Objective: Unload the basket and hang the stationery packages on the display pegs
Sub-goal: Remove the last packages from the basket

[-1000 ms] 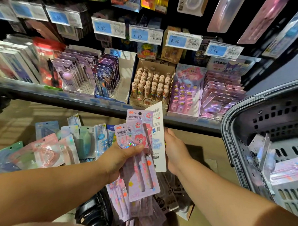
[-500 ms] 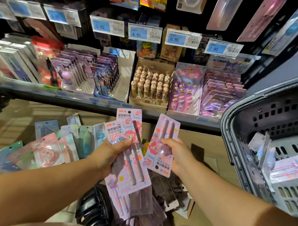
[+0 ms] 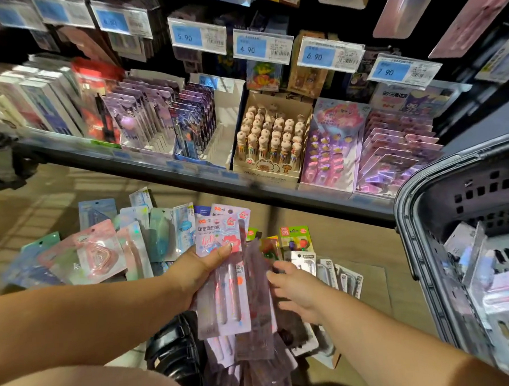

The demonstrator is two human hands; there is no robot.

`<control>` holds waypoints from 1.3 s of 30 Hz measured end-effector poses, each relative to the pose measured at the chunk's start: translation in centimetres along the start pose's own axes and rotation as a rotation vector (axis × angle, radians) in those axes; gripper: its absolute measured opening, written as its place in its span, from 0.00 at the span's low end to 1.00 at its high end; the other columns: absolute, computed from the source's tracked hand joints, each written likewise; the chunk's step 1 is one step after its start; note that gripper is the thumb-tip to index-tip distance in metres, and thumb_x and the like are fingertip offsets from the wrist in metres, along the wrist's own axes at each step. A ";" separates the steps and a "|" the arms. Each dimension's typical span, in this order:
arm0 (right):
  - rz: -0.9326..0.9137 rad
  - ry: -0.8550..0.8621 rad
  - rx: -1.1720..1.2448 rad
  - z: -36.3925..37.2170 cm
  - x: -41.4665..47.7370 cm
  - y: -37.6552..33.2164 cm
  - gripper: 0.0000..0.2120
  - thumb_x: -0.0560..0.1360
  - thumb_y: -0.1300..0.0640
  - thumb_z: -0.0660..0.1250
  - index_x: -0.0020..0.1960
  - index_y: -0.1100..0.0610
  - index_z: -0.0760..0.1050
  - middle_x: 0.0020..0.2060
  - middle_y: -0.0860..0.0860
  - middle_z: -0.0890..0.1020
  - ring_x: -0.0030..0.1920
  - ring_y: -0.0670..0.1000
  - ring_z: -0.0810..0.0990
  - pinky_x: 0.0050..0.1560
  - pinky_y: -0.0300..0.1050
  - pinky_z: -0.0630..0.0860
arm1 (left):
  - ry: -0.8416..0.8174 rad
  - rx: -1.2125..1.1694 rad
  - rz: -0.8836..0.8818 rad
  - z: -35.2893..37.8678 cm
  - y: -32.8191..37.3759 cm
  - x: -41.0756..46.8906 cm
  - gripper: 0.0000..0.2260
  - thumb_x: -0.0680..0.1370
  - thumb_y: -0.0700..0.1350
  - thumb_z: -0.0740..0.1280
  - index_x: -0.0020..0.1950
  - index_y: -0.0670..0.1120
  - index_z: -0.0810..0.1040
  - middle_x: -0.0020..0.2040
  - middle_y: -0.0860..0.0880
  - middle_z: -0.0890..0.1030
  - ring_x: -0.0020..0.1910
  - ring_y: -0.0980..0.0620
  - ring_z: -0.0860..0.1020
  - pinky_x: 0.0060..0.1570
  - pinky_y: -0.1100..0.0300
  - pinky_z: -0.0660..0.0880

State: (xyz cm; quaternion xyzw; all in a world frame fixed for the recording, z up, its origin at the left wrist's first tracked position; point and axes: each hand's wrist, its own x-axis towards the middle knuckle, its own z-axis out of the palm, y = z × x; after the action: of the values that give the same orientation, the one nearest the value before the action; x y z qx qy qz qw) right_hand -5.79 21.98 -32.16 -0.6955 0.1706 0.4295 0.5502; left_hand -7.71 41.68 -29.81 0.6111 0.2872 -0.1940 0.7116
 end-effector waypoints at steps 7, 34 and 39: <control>-0.051 0.057 -0.041 0.6 -1.0 -1.0 0.22 0.82 0.45 0.58 0.74 0.51 0.63 0.68 0.52 0.71 0.60 0.51 0.74 0.65 0.50 0.72 | 0.026 0.371 -0.297 -0.9 -3.2 1.4 0.21 0.76 0.63 0.67 0.49 0.44 0.81 0.49 0.42 0.83 0.44 0.45 0.79 0.45 0.55 0.74; -0.487 1.018 0.323 -23.0 -11.7 -1.2 0.09 0.77 0.59 0.62 0.38 0.51 0.72 0.33 0.47 0.74 0.31 0.48 0.71 0.27 0.38 0.67 | -0.286 0.820 0.332 28.7 7.3 -0.1 0.26 0.82 0.59 0.58 0.72 0.42 0.65 0.70 0.41 0.70 0.67 0.40 0.70 0.62 0.55 0.67; -0.182 1.169 0.157 -29.5 -9.8 5.2 0.06 0.75 0.53 0.61 0.43 0.55 0.73 0.37 0.54 0.76 0.38 0.55 0.71 0.38 0.43 0.68 | -0.252 0.786 0.451 32.2 3.1 0.6 0.33 0.79 0.55 0.65 0.79 0.48 0.53 0.75 0.39 0.61 0.74 0.39 0.61 0.73 0.48 0.59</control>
State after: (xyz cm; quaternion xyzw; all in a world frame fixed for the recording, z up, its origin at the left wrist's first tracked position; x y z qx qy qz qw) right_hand -3.07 -8.95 -26.93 -0.7856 0.4162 -0.0875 0.4494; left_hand 0.21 10.70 -24.99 0.8531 -0.0368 -0.2014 0.4798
